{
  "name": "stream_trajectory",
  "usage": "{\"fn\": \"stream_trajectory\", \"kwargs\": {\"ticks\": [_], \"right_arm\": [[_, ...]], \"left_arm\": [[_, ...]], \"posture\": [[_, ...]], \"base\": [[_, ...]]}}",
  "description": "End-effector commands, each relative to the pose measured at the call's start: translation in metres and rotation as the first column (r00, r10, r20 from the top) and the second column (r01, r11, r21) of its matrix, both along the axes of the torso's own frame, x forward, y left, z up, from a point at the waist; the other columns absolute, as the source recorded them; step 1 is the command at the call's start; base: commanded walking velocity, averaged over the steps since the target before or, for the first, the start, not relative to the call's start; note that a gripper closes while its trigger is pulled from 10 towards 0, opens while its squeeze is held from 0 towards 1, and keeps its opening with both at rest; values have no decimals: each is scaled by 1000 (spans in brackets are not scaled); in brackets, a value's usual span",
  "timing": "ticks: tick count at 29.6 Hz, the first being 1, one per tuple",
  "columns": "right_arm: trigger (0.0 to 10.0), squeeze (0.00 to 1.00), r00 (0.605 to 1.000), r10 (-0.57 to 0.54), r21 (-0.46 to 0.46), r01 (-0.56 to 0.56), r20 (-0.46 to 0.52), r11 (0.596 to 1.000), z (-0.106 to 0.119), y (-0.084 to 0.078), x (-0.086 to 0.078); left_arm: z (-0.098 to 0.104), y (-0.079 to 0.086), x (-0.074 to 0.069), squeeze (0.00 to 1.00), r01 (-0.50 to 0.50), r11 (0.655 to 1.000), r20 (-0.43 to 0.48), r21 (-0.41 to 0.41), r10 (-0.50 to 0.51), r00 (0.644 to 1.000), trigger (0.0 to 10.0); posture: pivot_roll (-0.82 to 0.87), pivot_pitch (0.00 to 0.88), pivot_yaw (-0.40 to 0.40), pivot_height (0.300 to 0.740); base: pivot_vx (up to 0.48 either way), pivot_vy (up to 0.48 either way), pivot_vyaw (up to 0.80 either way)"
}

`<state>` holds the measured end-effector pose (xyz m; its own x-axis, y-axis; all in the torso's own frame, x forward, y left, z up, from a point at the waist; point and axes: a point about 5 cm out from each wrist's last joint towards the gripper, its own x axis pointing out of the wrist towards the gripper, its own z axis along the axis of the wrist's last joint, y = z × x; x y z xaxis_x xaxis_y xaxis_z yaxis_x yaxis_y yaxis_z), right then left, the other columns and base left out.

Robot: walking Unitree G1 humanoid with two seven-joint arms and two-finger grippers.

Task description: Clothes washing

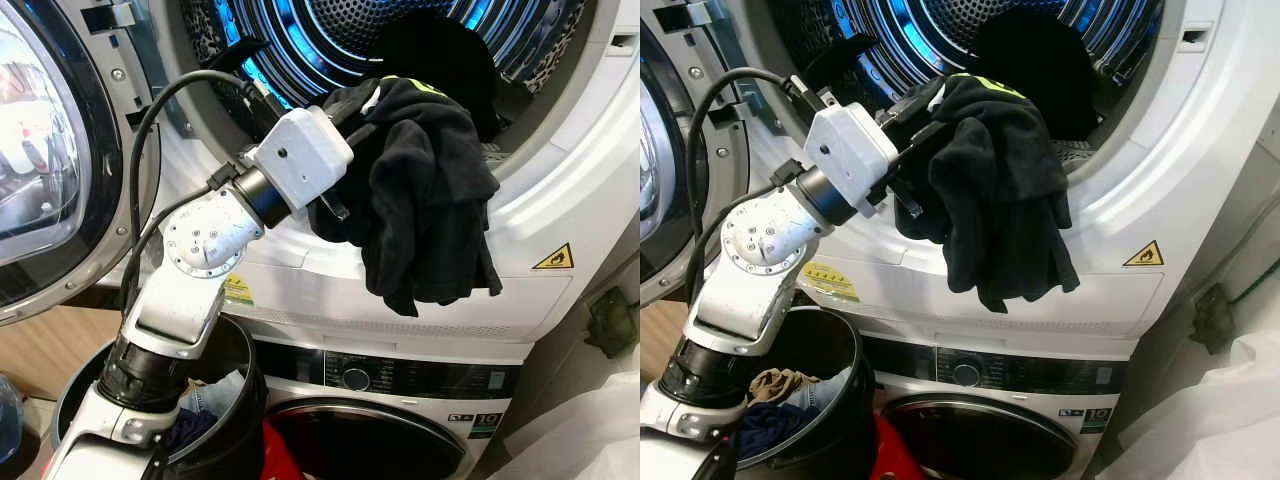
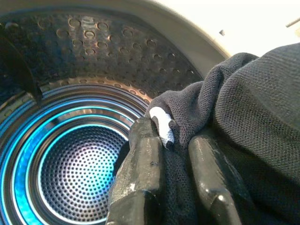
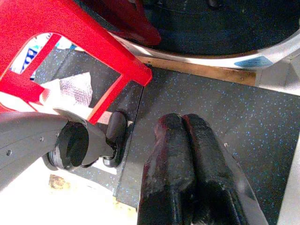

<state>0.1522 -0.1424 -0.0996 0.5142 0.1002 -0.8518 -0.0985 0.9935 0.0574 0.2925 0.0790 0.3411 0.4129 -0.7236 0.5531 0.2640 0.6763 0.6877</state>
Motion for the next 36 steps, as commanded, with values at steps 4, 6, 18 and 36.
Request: {"fn": "stream_trajectory", "kwargs": {"ticks": [4,6,18,36], "right_arm": [[10000,0,1000,-21,17,22,-12,1000,-2,5,-5],[10000,0,1000,-19,16,19,-16,1000,-2,5,-7],[10000,0,999,-6,16,6,-32,1000,-5,6,-13],[10000,0,998,-50,25,51,-39,998,-7,6,-19]], "left_arm": [[18,10,-5,0,7,1000,105,-4,-7,994,10000],[24,12,-7,0,-2,1000,146,-20,5,989,10000],[41,17,21,0,4,995,167,-95,12,986,10000],[41,8,37,0,105,984,91,-143,-93,992,10000]], "posture": [[123,0,88,740],[129,0,88,740],[135,0,84,740],[92,0,110,740]], "base": [[0,0,0],[0,0,0],[0,0,0],[0,0,0]]}}
